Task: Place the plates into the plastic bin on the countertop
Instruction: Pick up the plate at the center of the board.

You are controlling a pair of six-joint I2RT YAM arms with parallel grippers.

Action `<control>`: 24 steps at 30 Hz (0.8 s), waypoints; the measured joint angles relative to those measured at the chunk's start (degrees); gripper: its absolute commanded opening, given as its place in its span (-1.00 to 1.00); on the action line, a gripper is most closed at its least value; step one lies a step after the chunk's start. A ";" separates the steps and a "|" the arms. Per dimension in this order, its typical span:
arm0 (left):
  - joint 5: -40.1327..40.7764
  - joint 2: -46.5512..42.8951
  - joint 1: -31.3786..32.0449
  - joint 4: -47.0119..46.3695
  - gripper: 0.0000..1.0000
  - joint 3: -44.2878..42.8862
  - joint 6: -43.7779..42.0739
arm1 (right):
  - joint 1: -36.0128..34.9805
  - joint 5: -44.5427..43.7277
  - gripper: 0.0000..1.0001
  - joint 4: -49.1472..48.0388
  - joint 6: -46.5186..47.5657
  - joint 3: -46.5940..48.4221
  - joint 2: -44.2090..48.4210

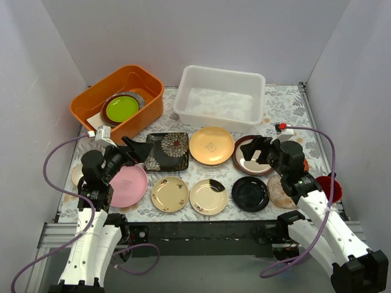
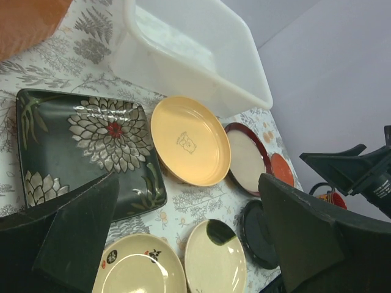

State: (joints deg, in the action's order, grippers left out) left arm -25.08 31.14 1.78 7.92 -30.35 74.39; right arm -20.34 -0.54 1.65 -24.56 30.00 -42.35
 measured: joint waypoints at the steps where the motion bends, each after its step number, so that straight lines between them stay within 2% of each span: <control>1: -1.03 0.33 0.00 0.20 0.97 -0.04 -0.17 | -0.07 0.39 0.96 0.35 -0.35 -0.04 0.28; 5: -1.77 2.56 0.04 0.68 0.97 -0.55 0.63 | -0.09 1.14 0.96 1.36 -1.03 -0.20 1.29; 14: 4.09 5.73 0.07 2.47 0.96 -1.31 8.96 | -0.11 1.18 0.96 2.99 -1.60 -0.42 0.09; 19: -2.32 7.28 0.07 2.40 0.96 -1.46 4.52 | -0.11 1.44 0.97 3.04 -2.27 -0.90 -0.02; 24: -4.17 15.87 0.22 5.40 0.96 -3.69 0.83 | -0.11 2.71 0.96 2.91 -2.93 -1.11 -0.13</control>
State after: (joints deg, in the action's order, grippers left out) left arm -29.26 47.00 2.00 13.32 -34.04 75.22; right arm -20.45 2.17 4.56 -27.49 28.88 -42.48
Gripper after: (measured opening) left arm 0.982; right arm 0.982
